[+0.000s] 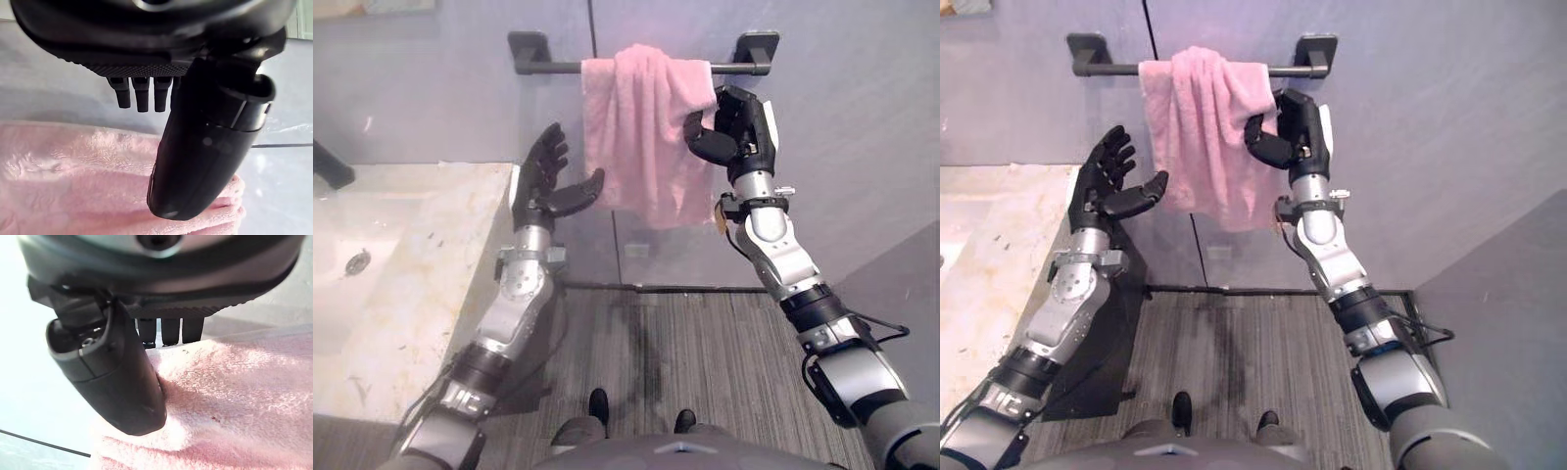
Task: Organize the bathroom.
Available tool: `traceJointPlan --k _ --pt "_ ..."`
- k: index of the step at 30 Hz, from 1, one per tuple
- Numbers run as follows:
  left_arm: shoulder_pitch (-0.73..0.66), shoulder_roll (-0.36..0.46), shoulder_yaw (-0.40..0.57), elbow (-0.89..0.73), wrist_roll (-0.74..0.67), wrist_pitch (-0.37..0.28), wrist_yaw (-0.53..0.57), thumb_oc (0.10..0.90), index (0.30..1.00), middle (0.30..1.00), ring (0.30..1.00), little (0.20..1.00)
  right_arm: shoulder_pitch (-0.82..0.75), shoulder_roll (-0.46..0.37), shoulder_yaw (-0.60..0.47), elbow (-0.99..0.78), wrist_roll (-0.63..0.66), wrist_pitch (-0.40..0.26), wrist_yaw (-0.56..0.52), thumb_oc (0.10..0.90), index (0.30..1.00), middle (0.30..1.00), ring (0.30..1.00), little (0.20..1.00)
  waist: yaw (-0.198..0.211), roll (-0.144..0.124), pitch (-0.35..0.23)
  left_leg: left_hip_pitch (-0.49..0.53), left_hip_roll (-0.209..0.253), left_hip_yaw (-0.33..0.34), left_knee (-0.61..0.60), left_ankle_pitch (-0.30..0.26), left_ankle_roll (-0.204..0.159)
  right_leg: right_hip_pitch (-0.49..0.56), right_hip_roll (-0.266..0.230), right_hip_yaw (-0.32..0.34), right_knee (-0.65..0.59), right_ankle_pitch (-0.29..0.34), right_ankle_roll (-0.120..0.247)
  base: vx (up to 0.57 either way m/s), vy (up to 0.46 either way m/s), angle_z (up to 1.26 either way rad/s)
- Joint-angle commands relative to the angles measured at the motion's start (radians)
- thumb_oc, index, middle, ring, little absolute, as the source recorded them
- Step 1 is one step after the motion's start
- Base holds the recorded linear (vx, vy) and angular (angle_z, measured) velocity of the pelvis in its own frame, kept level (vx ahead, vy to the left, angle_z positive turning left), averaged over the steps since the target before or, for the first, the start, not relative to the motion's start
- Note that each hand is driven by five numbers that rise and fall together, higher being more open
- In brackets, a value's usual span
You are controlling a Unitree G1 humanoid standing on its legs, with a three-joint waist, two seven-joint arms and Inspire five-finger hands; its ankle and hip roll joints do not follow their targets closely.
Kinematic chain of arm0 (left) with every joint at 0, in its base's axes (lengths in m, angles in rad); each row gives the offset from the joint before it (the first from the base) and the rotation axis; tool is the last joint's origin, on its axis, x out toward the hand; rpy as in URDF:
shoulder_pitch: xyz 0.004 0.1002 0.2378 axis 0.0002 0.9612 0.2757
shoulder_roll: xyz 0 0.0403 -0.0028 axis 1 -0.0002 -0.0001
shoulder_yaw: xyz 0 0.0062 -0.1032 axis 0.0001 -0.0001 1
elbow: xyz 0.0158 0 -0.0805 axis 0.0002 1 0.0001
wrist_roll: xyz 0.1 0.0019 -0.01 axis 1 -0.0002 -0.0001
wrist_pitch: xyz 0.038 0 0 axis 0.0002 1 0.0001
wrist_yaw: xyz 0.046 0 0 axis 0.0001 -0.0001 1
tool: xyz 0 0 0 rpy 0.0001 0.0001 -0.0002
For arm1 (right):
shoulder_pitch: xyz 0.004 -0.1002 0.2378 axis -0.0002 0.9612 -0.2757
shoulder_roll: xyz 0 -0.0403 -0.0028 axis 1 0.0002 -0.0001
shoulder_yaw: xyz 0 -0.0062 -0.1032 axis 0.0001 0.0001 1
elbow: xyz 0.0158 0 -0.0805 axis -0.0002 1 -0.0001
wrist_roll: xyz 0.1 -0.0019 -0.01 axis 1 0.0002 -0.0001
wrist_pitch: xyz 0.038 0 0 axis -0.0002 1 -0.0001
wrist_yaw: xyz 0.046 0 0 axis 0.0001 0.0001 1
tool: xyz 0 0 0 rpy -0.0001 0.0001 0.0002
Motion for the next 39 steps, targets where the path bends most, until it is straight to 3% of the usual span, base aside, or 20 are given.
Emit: traceJointPlan --k 1,8,15,16,18,19,21,22,23,24,25,27,39 --pt "-0.151 0.070 0.044 0.021 0.024 -0.093 0.003 0.800 0.900 0.900 0.900 0.900 0.058 -0.004 0.040 -0.114 -0.054 -0.108 0.056 0.400 0.300 0.300 0.300 0.300 -0.009 0.001 -0.098 0.045 -0.015 0.083 0.000 -0.073 0.010 -0.062 0.010 0.038 0.199 -0.163 0.055 0.09 0.053 -0.02" --pt "-0.188 0.111 0.067 0.044 0.048 -0.077 0.006 0.800 0.900 0.900 0.900 0.900 0.087 0.007 0.043 -0.126 -0.043 -0.104 0.090 0.400 0.300 0.300 0.300 0.300 -0.023 0.004 -0.107 0.058 -0.029 0.095 -0.003 -0.086 0.022 -0.082 0.004 0.058 0.229 -0.147 0.073 0.07 0.036 -0.02" --pt "-0.206 0.141 0.074 0.070 0.026 -0.066 -0.064 0.800 0.900 0.900 0.900 0.900 0.103 0.010 0.050 -0.136 -0.034 -0.104 0.117 0.400 0.300 0.300 0.300 0.300 -0.030 0.006 -0.112 0.066 -0.036 0.107 -0.003 -0.094 0.030 -0.088 0.001 0.065 0.239 -0.137 0.082 0.04 0.019 -0.04" --pt "-0.218 0.154 0.070 0.086 0.036 -0.056 -0.077 0.755 0.832 0.832 0.832 0.832 0.105 0.011 0.054 -0.136 -0.031 -0.106 0.124 0.400 0.300 0.300 0.300 0.300 -0.034 0.008 -0.113 0.068 -0.038 0.111 -0.003 -0.095 0.032 -0.093 0.001 0.070 0.246 -0.133 0.085 0.05 0.034 -0.01" --pt "-0.237 0.168 0.063 0.109 0.019 -0.037 -0.101 0.706 0.759 0.759 0.759 0.759 0.107 0.013 0.057 -0.130 -0.026 -0.111 0.136 0.400 0.300 0.300 0.300 0.300 -0.039 0.011 -0.114 0.071 -0.039 0.116 -0.003 -0.098 0.035 -0.097 0.000 0.074 0.253 -0.131 0.088 0.05 0.035 -0.08" --pt "-0.246 0.172 0.059 0.124 0.018 -0.038 -0.106 0.653 0.679 0.679 0.679 0.679 0.104 0.014 0.060 -0.128 -0.024 -0.111 0.139 0.400 0.300 0.300 0.300 0.300 -0.041 0.013 -0.114 0.072 -0.040 0.118 -0.003 -0.099 0.036 -0.099 0.000 0.075 0.256 -0.131 0.090 0.05 0.037 -0.11" --pt "-0.259 0.183 0.057 0.144 -0.012 -0.033 -0.129 0.623 0.634 0.634 0.634 0.634 0.106 0.018 0.067 -0.127 -0.024 -0.111 0.140 0.400 0.300 0.300 0.300 0.300 -0.043 0.016 -0.115 0.073 -0.042 0.121 -0.003 -0.101 0.038 -0.105 0.000 0.081 0.264 -0.128 0.092 0.04 0.029 -0.06" --pt "-0.266 0.181 0.056 0.162 -0.023 -0.034 -0.141 0.800 0.900 0.900 0.900 0.900 0.110 0.023 0.070 -0.126 -0.027 -0.112 0.145 0.400 0.300 0.300 0.300 0.300 -0.048 0.018 -0.115 0.075 -0.043 0.124 -0.003 -0.104 0.040 -0.110 -0.001 0.085 0.272 -0.127 0.095 0.03 0.018 -0.05" --pt "-0.268 0.180 0.055 0.167 -0.028 -0.034 -0.144 0.800 0.900 0.900 0.900 0.900 0.111 0.023 0.071 -0.126 -0.027 -0.111 0.147 0.400 0.300 0.300 0.300 0.300 -0.049 0.018 -0.115 0.076 -0.043 0.125 -0.003 -0.104 0.041 -0.111 -0.001 0.086 0.274 -0.127 0.095 0.04 0.024 -0.05" --pt "-0.282 0.181 0.050 0.186 -0.031 -0.029 -0.154 0.753 0.829 0.829 0.829 0.829 0.112 0.025 0.075 -0.126 -0.026 -0.110 0.152 0.400 0.300 0.300 0.300 0.300 -0.053 0.020 -0.115 0.077 -0.043 0.127 -0.003 -0.106 0.042 -0.115 -0.001 0.089 0.279 -0.125 0.098 0.00 0.000 0.00" --pt "-0.285 0.181 0.049 0.191 -0.028 -0.029 -0.155 0.742 0.813 0.813 0.813 0.813 0.112 0.026 0.076 -0.125 -0.027 -0.111 0.152 0.400 0.300 0.300 0.300 0.300 -0.054 0.020 -0.115 0.077 -0.043 0.128 -0.003 -0.106 0.043 -0.116 -0.002 0.089 0.281 -0.124 0.098 0.05 0.016 -0.03" --pt "-0.296 0.186 0.042 0.210 -0.033 -0.031 -0.152 0.800 0.900 0.900 0.900 0.900 0.115 0.027 0.077 -0.128 -0.027 -0.111 0.161 0.400 0.300 0.300 0.300 0.300 -0.058 0.021 -0.116 0.077 -0.044 0.130 -0.003 -0.107 0.044 -0.119 -0.002 0.092 0.282 -0.122 0.100 0.04 0.009 -0.04" --pt "-0.333 0.197 0.044 0.290 -0.043 -0.041 -0.172 0.800 0.900 0.900 0.900 0.900 0.142 0.039 0.097 -0.139 -0.034 -0.104 0.190 0.411 0.316 0.316 0.316 0.316 -0.077 0.028 -0.116 0.087 -0.049 0.152 -0.002 -0.121 0.055 -0.137 -0.006 0.112 0.304 -0.122 0.110 0.04 0.013 -0.06"
